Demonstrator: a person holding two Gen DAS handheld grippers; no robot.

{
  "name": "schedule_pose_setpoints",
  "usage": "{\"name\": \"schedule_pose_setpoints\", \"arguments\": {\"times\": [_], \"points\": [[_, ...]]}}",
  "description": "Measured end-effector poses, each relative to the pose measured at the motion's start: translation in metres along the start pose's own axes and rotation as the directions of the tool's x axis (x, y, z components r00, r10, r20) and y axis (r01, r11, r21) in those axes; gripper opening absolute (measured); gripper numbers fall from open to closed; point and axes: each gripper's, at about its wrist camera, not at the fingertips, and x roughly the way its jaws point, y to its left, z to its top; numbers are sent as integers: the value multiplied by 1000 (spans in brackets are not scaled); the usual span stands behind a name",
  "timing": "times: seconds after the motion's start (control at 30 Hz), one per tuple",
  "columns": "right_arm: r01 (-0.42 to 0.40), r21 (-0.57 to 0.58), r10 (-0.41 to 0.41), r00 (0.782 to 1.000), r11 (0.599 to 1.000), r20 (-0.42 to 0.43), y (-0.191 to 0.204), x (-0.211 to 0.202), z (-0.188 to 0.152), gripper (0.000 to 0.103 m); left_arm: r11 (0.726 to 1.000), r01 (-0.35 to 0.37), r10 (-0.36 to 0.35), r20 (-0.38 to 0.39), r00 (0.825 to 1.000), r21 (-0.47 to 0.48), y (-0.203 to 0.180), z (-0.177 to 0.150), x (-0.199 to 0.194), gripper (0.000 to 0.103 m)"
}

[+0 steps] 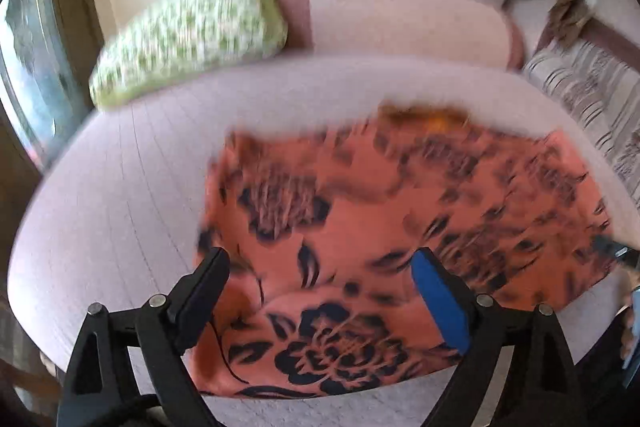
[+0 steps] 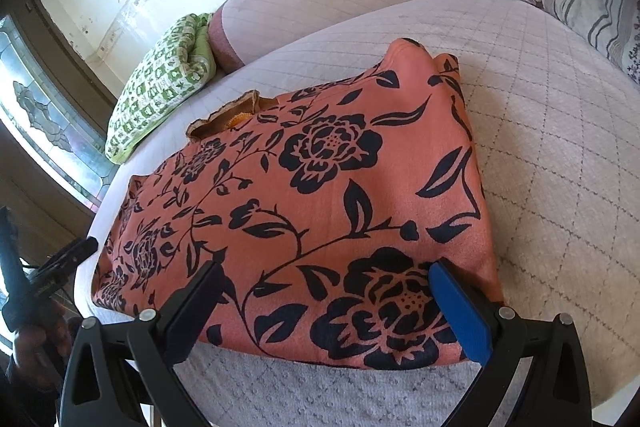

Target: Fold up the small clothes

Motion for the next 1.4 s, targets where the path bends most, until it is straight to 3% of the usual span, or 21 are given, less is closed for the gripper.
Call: {"name": "schedule_pose_setpoints", "arguments": {"times": [0.03, 0.13, 0.2, 0.23, 0.33, 0.4, 0.43, 0.6, 0.73, 0.8, 0.83, 0.97, 1.07, 1.1, 1.17, 1.2, 1.27, 1.33, 1.4], "points": [[2, -1, -2, 1000, 1000, -1, 0, 0, 0, 103, 1000, -18, 15, -120, 993, -17, 4, -9, 23, 94], [-3, -3, 3, 1000, 1000, -1, 0, -1, 0, 103, 999, -14, 11, -84, 996, -32, 5, -9, 13, 94], [-18, 10, 18, 1000, 1000, 4, -2, -5, 1, 103, 998, 47, -48, -15, 999, -47, 1, -1, -9, 94], [-24, 25, 23, 1000, 999, 13, -3, -9, 1, 103, 999, 41, -40, 45, 998, -33, -1, 2, -19, 94], [-89, 122, 77, 992, 989, 97, -6, -37, 4, 103, 1000, 8, -7, 100, 995, -15, -7, 9, -25, 94], [-194, 233, 159, 974, 953, 162, -10, -56, -3, 103, 999, 42, -40, 86, 995, -25, -12, 13, -17, 94], [-212, 273, 174, 973, 938, 154, -11, -59, -8, 103, 999, 48, -46, 80, 996, -24, -14, 14, -16, 94], [-196, 447, 193, 980, 873, 53, -26, -39, -28, 103, 998, 67, -67, 99, 993, 3, -35, 22, -12, 94], [-180, 627, 192, 980, 758, 50, -54, -27, -38, 103, 997, 70, -72, 95, 993, 30, -52, 22, -9, 94], [-191, 673, 197, 978, 715, 68, -61, -25, -40, 103, 996, 38, -39, 4, 999, 84, -63, 18, 15, 95], [-183, 682, 187, 980, 708, 68, -61, -25, -37, 103, 993, 27, -20, -64, 998, 113, -67, 16, 29, 96], [-182, 681, 133, 983, 709, 124, -65, -29, -20, 103, 996, 71, -73, 32, 997, 51, -60, 26, 4, 95], [-110, 708, 77, 994, 698, 78, -70, -21, -18, 83, 996, 54, -63, 144, 988, 67, -61, 27, -12, 95], [-93, 706, 62, 996, 702, 70, -68, -20, -19, 80, 996, 44, -52, 117, 992, 73, -64, 23, -3, 95], [-66, 683, 38, 998, 727, 56, -64, -20, -18, 77, 987, 60, -52, -61, 997, 146, -76, 7, 39, 97], [-44, 671, 23, 999, 740, 40, -62, -18, -16, 76, 985, 32, -39, 40, 998, 172, -79, 1, 37, 99], [-11, 659, 2, 1000, 752, 15, -58, -18, -14, 69, 988, 46, -48, 12, 999, 145, -77, 4, 39, 99], [24, 623, -23, 1000, 782, -10, -54, -19, -8, 24, 990, 66, -65, -10, 998, 126, -74, 8, 42, 98], [55, 594, -42, 998, 803, -36, -48, -19, -1, 20, 987, 91, -90, -11, 996, 130, -71, 8, 40, 97]]}}
